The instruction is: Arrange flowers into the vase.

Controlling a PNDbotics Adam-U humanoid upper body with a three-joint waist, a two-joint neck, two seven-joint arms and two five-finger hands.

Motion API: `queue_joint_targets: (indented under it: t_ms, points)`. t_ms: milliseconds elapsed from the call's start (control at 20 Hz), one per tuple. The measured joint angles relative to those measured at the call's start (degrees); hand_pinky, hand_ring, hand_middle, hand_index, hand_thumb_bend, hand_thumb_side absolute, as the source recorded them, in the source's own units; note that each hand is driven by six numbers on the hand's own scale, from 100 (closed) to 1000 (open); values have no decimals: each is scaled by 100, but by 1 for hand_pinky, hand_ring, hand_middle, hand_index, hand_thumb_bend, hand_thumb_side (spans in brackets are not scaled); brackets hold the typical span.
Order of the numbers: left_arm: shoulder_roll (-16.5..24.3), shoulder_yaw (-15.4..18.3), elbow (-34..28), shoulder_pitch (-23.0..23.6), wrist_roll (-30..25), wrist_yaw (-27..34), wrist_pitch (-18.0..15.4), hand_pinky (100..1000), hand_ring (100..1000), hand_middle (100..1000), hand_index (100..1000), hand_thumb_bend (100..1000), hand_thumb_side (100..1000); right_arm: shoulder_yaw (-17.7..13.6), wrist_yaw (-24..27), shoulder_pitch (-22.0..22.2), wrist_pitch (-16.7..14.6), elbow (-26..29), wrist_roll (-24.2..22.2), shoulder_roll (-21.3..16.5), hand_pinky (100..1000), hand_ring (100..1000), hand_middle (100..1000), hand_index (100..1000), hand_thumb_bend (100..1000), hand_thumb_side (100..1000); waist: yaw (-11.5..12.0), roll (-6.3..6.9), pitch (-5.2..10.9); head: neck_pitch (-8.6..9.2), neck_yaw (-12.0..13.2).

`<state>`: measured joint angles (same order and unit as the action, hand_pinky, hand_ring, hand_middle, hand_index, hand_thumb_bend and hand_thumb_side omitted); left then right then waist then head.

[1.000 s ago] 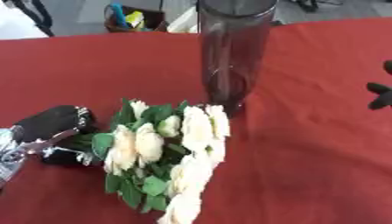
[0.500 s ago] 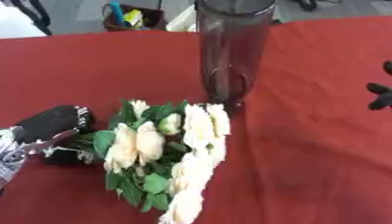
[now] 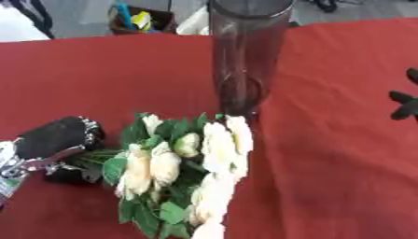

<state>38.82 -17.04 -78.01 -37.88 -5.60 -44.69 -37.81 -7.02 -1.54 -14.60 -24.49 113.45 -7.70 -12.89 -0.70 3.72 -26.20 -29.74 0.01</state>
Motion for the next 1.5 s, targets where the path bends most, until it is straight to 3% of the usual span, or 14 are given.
queue_joint_targets:
  t_ms: [450,1000,1250,1500]
  points:
    - [154,114,-517,105,-290,532,424,100,100,100,100,100,204,-1,16,36,-3,0,3,0,864,1000,511,659,100,922,10,-24,24,0,-15]
    - [501,382,-1617,249,-867,1603,1173,100,100,100,100,100,193,-2,27,54,-11,0,11,-1,864,1000,512,661,100,922,80,-31,92,-1,-8]
    - [553,523,-1932,266,-961,1952,1393,100,100,100,100,100,249,-2,37,83,-18,0,18,-1,864,1000,513,662,100,923,108,-45,108,-1,-10]
    - [553,674,-2121,206,-1031,2753,1716,100,100,100,100,100,323,-2,60,100,-23,0,21,-3,863,1000,514,664,100,924,162,-67,144,-26,-12]
